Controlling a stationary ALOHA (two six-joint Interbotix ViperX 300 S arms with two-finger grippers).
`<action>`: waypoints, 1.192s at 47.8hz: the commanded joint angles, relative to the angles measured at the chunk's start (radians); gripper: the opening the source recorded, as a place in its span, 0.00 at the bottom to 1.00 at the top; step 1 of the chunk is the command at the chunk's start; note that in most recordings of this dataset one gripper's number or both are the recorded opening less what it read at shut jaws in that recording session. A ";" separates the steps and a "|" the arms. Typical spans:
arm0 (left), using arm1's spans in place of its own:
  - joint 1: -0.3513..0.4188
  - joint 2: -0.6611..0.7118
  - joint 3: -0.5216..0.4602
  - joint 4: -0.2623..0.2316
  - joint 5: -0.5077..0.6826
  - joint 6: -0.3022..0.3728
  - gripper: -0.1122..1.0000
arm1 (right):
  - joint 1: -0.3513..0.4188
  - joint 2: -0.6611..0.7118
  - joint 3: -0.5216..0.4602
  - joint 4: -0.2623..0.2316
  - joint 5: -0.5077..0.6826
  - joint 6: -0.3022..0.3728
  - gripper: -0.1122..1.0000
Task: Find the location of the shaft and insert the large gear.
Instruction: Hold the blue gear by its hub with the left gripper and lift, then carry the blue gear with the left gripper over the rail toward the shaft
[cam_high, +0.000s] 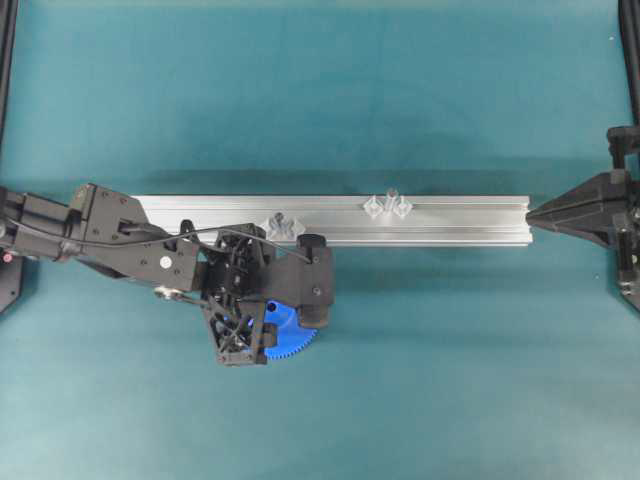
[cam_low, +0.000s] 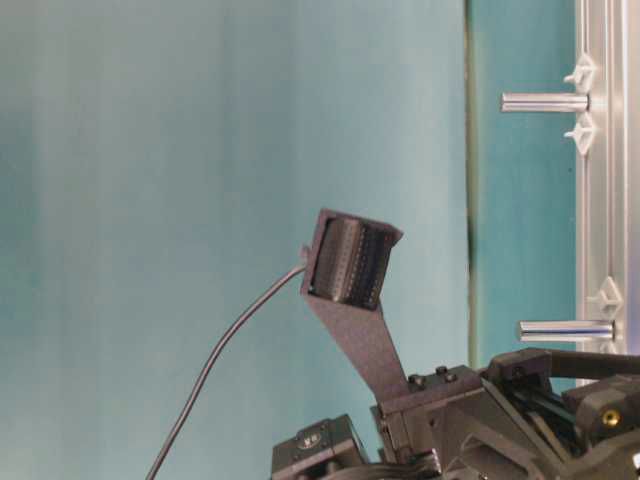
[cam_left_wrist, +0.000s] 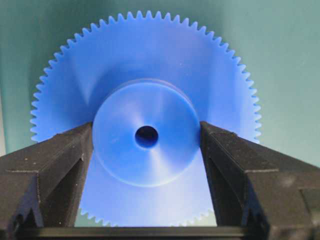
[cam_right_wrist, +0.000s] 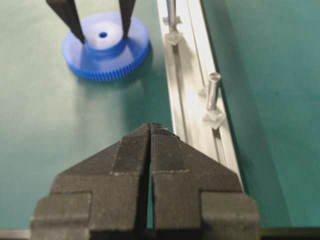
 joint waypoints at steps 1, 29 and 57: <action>-0.002 -0.034 -0.028 0.000 -0.006 0.002 0.73 | -0.002 0.005 -0.011 0.002 -0.009 0.009 0.10; 0.031 -0.170 -0.173 0.003 0.006 0.153 0.73 | -0.003 -0.025 0.002 0.002 -0.009 0.009 0.10; 0.138 -0.084 -0.267 0.003 -0.015 0.420 0.73 | -0.002 -0.044 0.011 -0.002 -0.011 0.008 0.10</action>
